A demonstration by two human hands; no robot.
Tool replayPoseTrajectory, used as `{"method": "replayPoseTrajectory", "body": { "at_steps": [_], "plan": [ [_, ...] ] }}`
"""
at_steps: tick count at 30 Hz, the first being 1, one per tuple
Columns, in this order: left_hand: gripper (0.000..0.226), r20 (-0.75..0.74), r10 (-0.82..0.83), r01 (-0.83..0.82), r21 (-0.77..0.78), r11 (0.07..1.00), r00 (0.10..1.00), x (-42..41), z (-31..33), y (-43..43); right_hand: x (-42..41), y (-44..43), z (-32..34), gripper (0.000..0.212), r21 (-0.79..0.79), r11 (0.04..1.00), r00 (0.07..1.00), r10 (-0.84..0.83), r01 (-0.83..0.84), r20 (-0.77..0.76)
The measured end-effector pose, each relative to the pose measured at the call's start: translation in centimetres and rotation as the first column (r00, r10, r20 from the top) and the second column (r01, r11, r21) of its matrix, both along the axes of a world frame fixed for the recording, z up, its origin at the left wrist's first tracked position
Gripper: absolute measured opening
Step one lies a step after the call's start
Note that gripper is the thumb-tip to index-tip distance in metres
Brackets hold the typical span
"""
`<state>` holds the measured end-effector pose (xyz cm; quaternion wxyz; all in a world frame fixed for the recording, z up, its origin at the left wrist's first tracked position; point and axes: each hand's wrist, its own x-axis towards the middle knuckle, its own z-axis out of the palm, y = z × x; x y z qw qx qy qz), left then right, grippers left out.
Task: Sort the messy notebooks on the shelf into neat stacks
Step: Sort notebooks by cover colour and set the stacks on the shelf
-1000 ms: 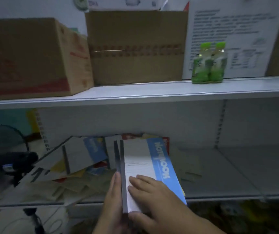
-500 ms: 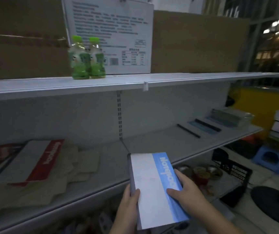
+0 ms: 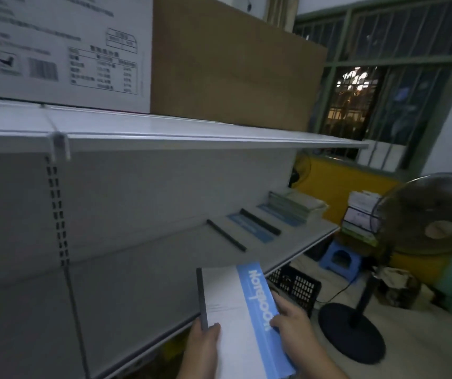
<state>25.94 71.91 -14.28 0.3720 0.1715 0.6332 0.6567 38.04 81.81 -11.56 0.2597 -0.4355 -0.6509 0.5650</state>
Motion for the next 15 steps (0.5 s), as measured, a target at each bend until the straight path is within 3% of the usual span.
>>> {"method": "replayPoseTrajectory", "body": {
  "at_steps": [2, 7, 11, 15],
  "plan": [
    [0.009, 0.009, -0.003, 0.004, -0.026, 1.000, 1.000, -0.6, 0.5, 3.3, -0.4, 3.4, 0.4, 0.057, -0.047, 0.998, 0.998, -0.048, 0.046, -0.030],
    [0.015, -0.080, -0.029, 0.026, -0.041, 0.999, 0.996, -1.8, 0.6, 10.4, -1.3, 10.0, 0.4, 0.038, -0.096, 0.975, 0.974, -0.208, 0.200, -0.085],
    [0.027, -0.088, 0.063, -0.069, -0.065, 0.995, 0.994, -2.4, 0.7, 14.2, -1.9, 14.6, -0.6, 0.045, -0.049, 0.995, 0.995, -0.091, 0.093, 0.029],
    [0.030, -0.025, 0.113, -0.115, -0.088, 0.989, 0.993, -4.7, 0.0, 18.4, -4.0, 20.2, -0.4, 0.045, 0.099, 0.994, 0.980, 0.032, -0.052, 0.195]
  ]
}}
